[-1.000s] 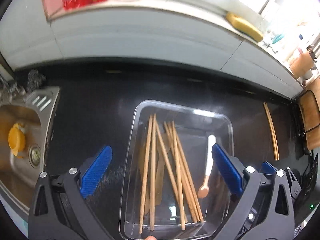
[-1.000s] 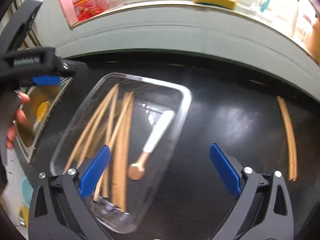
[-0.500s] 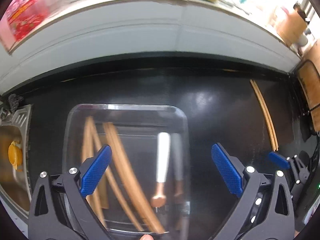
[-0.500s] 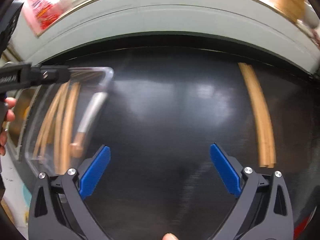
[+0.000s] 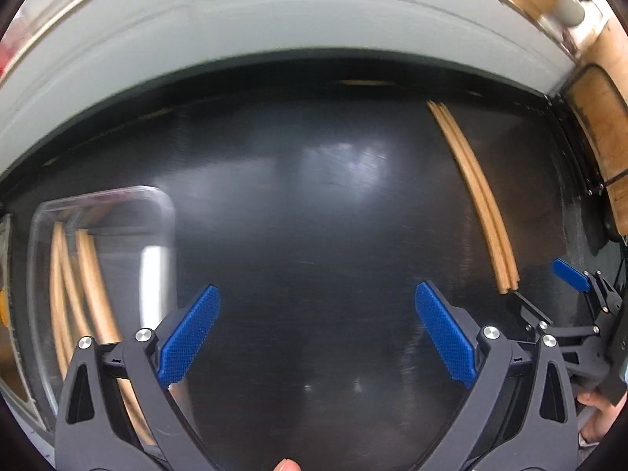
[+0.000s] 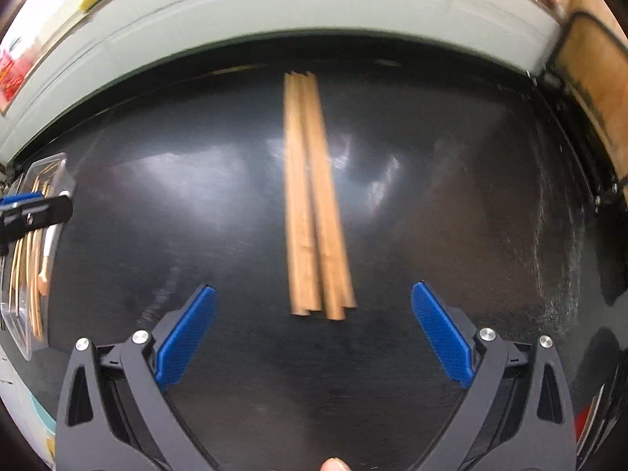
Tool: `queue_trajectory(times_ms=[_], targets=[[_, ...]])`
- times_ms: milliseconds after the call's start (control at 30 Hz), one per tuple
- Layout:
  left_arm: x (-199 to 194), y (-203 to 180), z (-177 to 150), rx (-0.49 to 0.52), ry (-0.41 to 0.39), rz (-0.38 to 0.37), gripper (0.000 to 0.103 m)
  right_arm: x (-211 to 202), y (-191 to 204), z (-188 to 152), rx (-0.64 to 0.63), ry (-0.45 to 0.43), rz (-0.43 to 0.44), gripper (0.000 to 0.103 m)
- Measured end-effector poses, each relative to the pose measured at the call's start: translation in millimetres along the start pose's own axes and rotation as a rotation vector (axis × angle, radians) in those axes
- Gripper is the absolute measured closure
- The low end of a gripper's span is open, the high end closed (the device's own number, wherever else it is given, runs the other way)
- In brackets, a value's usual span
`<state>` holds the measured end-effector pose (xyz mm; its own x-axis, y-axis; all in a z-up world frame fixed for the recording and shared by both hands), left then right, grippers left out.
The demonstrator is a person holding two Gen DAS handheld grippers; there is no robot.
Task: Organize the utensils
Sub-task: 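Move both open tools back and line them up over the last chopsticks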
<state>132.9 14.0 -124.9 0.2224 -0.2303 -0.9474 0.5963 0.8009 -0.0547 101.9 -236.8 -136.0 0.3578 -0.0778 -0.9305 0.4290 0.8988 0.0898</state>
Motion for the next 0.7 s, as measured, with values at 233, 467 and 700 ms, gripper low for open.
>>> queue_trajectory(times_ms=[233,467,700], targets=[[29,-53,8,0.023,0.043,-0.021,0.006,11,-36,10,-0.001,0.010,0.011,0.007],[47,-92,26,0.028,0.052,-0.057,0.006,20,-61,17,-0.037,0.023,-0.003,0.007],[68,-114,34,0.053,0.090,-0.022,0.006,26,-67,18,-0.058,0.043,0.019,0.007]])
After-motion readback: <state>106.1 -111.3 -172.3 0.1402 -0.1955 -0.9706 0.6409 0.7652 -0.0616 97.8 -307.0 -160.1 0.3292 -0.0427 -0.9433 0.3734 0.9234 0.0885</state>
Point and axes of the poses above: each gripper's, at about its wrist camera, not at the fingertips, and x roughly the way its jaws point, y to its left, z to its top, the point moved 9 cm from there along x, roughly the way its jaws point, and after that the axes turned 11 degrees about x, right-handed, at the moved point
